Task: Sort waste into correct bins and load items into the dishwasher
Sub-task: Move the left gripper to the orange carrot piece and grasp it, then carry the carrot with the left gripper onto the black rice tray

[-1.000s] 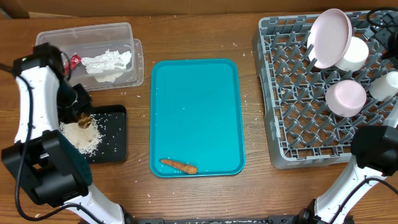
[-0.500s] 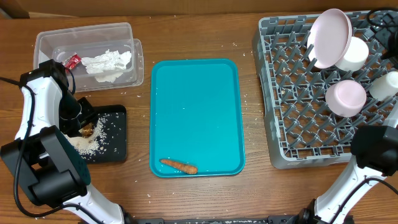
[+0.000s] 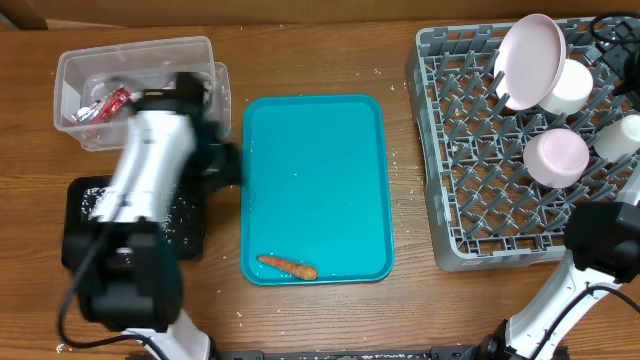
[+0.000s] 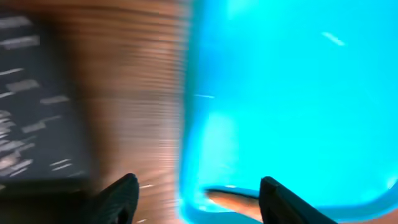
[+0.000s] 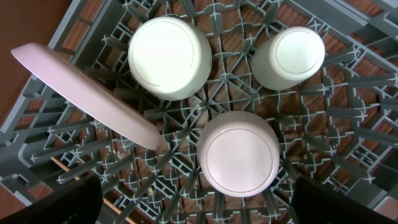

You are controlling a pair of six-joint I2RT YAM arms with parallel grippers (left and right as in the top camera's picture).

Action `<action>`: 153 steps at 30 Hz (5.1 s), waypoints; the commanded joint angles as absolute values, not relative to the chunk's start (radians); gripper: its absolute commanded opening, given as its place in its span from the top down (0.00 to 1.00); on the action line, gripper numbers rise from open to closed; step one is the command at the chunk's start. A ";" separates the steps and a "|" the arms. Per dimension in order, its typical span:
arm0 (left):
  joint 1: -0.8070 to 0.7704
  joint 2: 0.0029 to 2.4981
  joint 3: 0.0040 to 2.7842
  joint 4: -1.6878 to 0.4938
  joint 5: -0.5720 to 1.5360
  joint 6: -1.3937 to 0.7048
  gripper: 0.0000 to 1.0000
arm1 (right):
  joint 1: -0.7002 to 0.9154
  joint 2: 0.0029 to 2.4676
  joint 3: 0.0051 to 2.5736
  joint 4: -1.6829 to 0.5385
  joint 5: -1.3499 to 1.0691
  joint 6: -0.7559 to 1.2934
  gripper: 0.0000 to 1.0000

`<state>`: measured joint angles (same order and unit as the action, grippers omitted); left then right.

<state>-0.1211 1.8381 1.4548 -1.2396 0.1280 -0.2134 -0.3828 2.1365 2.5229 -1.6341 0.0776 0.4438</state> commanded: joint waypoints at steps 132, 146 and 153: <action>0.452 1.811 1.410 -1.093 -0.070 -0.584 0.96 | -0.385 2.106 2.546 -1.629 0.077 0.442 0.00; 0.452 1.811 1.364 -1.034 -0.071 -0.580 0.79 | -0.385 2.106 2.546 -1.629 0.076 0.442 0.00; 0.450 1.811 1.363 -0.976 -0.078 -0.572 0.78 | -0.385 2.106 2.546 -1.629 0.076 0.442 0.00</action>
<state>0.4496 1.8324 1.3712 -0.9916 -0.0582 -0.5701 -0.3828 2.1365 2.5229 -1.6344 0.0776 0.4438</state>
